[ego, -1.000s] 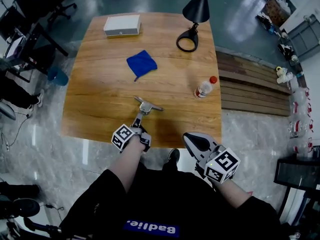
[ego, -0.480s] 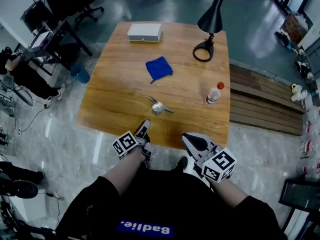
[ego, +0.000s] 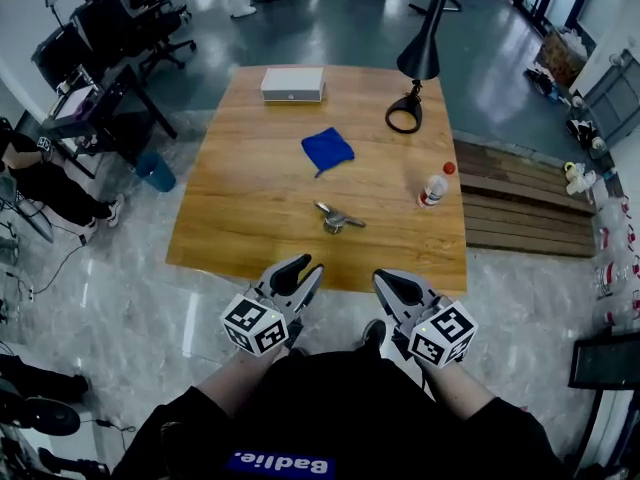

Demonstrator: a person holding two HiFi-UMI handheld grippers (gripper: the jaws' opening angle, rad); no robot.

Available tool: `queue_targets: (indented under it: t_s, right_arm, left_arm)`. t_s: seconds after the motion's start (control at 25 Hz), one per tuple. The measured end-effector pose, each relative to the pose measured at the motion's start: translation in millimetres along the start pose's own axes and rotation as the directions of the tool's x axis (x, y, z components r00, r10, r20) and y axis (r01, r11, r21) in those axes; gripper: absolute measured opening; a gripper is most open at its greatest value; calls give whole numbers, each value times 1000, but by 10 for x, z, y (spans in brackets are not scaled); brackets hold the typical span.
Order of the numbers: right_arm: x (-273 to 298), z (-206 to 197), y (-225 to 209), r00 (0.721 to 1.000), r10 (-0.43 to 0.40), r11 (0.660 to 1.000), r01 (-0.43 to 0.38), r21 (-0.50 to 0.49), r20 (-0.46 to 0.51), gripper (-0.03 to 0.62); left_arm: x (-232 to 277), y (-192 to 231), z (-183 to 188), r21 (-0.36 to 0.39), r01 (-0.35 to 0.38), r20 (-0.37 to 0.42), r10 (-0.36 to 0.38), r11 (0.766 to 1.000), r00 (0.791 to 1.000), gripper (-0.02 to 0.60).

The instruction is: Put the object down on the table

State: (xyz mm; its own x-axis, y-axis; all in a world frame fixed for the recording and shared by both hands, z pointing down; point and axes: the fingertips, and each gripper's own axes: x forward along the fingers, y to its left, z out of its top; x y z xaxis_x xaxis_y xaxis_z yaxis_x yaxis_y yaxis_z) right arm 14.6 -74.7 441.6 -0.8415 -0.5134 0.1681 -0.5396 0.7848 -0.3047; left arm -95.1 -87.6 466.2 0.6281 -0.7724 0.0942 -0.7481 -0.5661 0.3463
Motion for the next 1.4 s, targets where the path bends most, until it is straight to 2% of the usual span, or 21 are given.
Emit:
queue_targets:
  t_s: [0.08,0.16,0.32,0.52,0.72,0.92,1.24,1.4]
  right_arm:
    - [84,-67,228,1000,-25,1000,25,-3,-3,5]
    - [162,-123,427,999,-51,999,51,0,1,5]
    - [274,-145,733,998,-64,998,64,-22,-8,5]
    - [228,2,949,999,-41,996,41,-75,5,5]
    - [85,155,968,1000,6,993,-2,-118,26,5]
    - [-127,154,858,998,27,989,-19,-149,54,5]
    - [-370,146,773,998,35,986,-27,-162,49,5]
    - [-422,143,777,998,43,985,-35,-171,46,5]
  left_arm:
    - [-198,-65,83,112,26,-38,-22,993,999,126]
    - [-389,-115,143,184,61,-57,-51,981,997,117]
    - [-650,-210,218,278,114,-81,-95,954,992,84]
    - [-787,-434,359,375,113,-78,-90,920,993,38]
    - [-742,-716,413,398,73,-70,-49,914,996,9]
    - [-621,-922,384,409,50,-68,-25,911,997,9]
    - [-487,-1179,395,381,49,-55,-31,923,998,9]
    - [-444,-1232,335,388,61,-65,-39,920,997,9]
